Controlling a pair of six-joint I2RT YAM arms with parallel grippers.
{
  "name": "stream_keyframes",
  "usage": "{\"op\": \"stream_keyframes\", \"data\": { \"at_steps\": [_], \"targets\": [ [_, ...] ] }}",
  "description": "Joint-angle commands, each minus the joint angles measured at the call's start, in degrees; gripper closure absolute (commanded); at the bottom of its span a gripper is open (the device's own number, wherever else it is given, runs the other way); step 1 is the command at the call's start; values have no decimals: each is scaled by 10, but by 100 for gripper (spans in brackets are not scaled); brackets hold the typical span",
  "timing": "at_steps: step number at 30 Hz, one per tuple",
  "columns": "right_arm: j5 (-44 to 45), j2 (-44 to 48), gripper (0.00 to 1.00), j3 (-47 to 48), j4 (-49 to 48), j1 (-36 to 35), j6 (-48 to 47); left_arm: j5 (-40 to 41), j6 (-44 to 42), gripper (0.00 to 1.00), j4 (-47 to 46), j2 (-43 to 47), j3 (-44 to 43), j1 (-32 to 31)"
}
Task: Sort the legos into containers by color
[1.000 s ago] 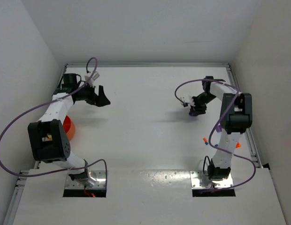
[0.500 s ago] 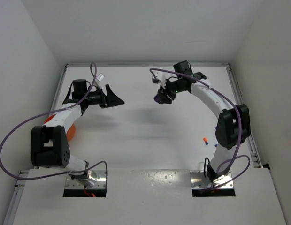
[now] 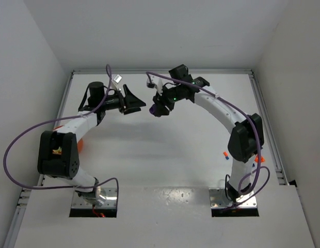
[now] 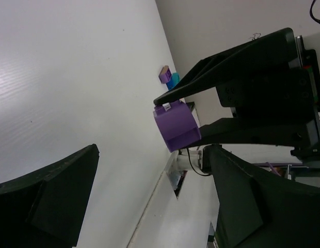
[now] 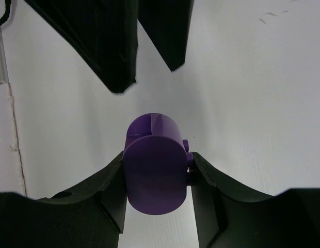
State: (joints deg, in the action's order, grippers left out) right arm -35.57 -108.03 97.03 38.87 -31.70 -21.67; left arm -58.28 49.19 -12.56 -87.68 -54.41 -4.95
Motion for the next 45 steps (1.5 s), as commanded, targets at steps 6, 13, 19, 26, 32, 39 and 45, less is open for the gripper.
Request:
{"op": "stream_keyframes", "data": {
  "at_steps": [6, 13, 19, 26, 32, 39, 45],
  "targets": [
    [35, -9, 91, 32, -17, -37, 22, -11, 27, 6, -8, -21, -37, -22],
    [51, -19, 91, 47, -22, -49, 16, -11, 15, 10, 3, -21, -37, -46],
    [62, -19, 91, 47, -27, -54, 16, -11, 6, 24, 13, -27, -37, -58],
    [78, -14, 91, 42, -38, -59, 16, -11, 6, 51, 13, -32, -26, -58],
    [99, 1, 87, 12, -60, -59, 16, -17, 1, 66, 18, -32, -26, -58],
    [146, 48, 54, -53, -110, -64, 22, 1, -15, 82, 41, -15, -21, -33],
    [161, 124, 25, -141, -137, -59, 33, 19, -59, 86, 87, 2, -21, 9]
  ]
}}
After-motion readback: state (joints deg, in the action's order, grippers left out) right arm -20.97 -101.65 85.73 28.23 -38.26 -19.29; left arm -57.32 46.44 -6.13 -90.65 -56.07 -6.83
